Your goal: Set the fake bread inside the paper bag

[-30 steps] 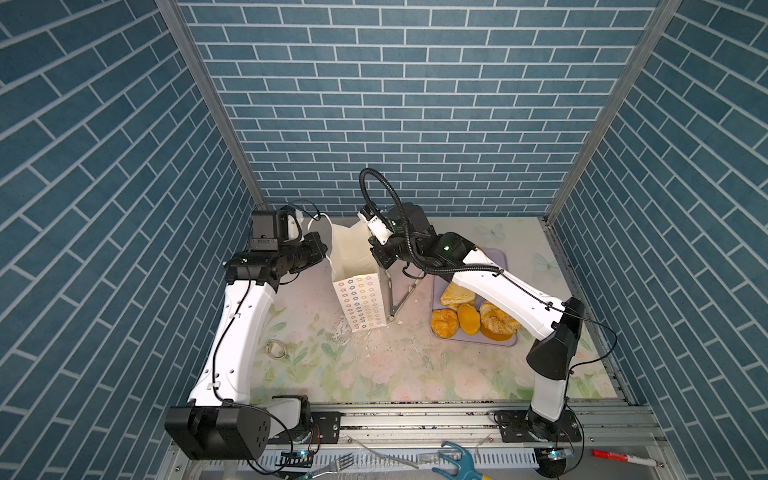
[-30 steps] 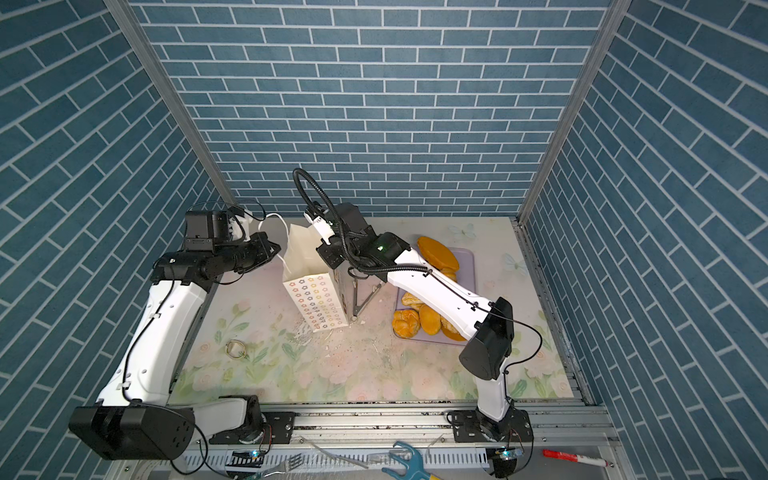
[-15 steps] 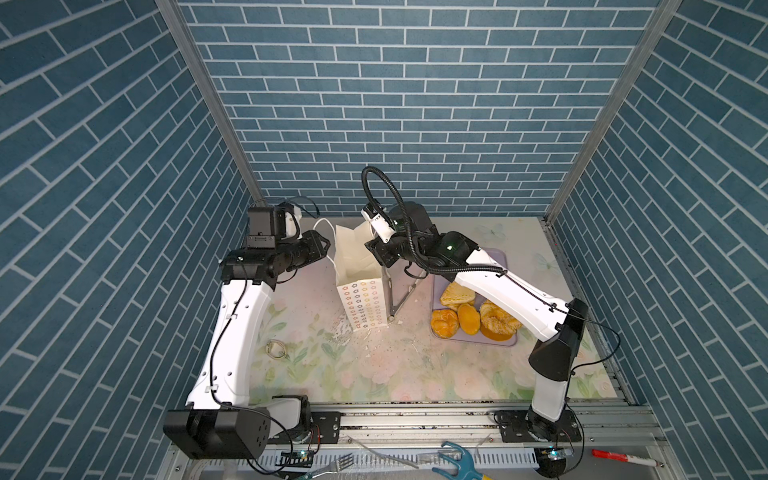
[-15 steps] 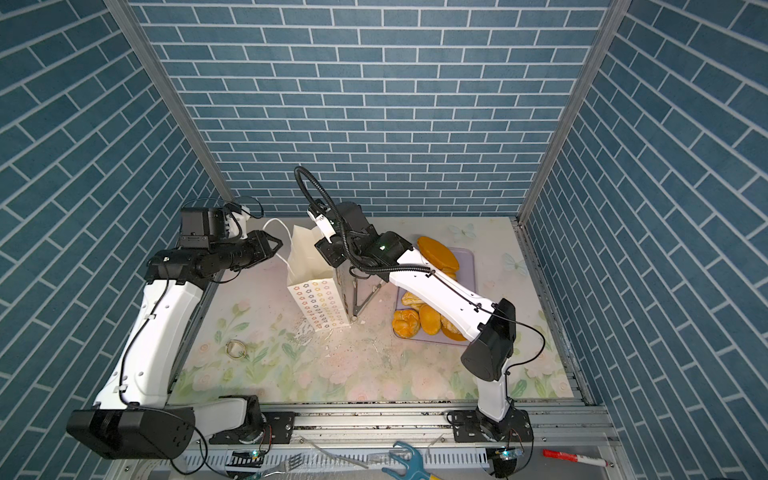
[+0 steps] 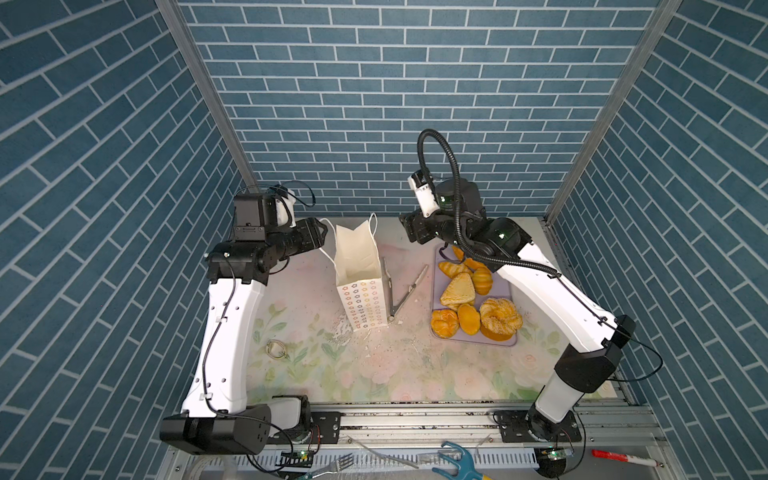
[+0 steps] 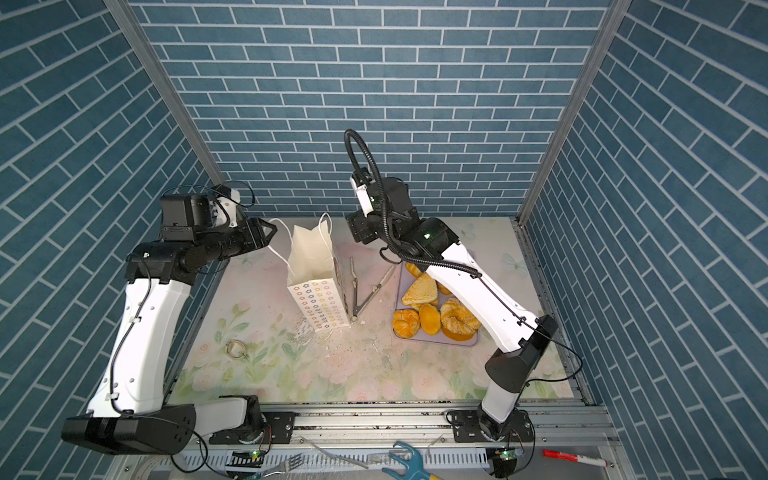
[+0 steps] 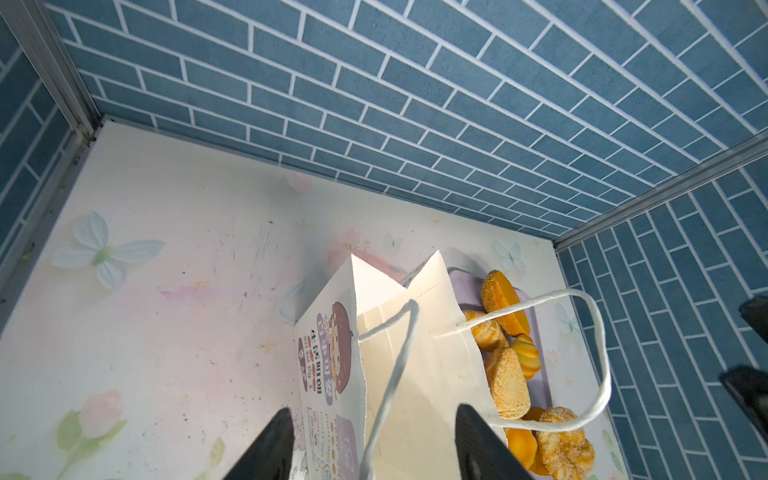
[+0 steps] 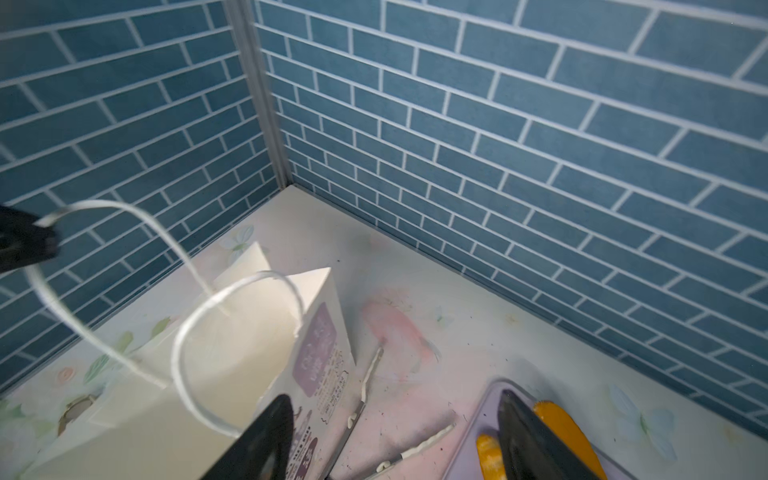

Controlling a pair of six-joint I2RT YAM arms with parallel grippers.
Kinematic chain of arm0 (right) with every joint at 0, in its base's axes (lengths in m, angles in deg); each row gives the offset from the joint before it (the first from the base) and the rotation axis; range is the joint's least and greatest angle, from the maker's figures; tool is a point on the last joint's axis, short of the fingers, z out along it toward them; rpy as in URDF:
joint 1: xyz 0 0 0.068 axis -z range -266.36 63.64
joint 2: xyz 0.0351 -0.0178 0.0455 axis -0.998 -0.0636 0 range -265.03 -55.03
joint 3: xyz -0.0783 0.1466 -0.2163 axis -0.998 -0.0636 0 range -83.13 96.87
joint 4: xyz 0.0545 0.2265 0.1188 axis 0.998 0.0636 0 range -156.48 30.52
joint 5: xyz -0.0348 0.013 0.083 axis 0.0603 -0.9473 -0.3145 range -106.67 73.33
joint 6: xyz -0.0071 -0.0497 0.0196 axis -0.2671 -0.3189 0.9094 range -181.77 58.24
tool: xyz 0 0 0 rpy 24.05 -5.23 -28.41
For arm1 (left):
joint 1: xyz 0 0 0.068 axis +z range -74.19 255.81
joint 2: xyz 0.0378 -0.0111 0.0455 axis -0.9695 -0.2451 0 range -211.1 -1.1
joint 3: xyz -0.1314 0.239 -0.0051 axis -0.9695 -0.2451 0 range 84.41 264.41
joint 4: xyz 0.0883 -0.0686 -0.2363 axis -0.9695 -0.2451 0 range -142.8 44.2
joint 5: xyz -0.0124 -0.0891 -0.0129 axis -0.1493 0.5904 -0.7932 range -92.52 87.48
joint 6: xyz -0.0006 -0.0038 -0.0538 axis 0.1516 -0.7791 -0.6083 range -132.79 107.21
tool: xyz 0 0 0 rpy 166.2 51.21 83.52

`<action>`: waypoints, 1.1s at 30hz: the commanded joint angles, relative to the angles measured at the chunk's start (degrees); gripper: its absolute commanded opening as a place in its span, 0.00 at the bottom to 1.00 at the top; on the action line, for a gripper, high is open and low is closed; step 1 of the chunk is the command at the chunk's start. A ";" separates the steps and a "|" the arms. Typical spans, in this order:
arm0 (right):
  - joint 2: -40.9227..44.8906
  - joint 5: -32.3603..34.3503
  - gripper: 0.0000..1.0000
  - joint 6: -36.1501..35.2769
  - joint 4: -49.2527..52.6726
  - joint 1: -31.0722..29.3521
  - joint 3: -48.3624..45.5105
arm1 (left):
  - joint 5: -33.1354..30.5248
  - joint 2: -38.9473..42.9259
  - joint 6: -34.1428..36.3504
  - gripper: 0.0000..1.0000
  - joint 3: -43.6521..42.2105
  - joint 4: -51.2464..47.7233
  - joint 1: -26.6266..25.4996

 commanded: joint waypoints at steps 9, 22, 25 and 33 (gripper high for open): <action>-11.00 -7.89 0.76 23.97 16.59 8.22 -3.81 | 1.78 0.39 2.23 0.65 1.23 0.56 4.66; -21.64 -19.46 0.92 33.08 12.15 4.38 -6.32 | 1.37 0.87 2.46 0.67 -1.24 0.70 5.85; -23.37 -20.15 0.93 33.42 12.50 3.97 -5.48 | 1.25 1.20 2.45 0.67 -1.92 0.92 5.81; -31.14 -21.25 0.93 33.44 17.92 2.67 0.76 | 1.42 1.66 2.34 0.67 -3.79 1.54 5.81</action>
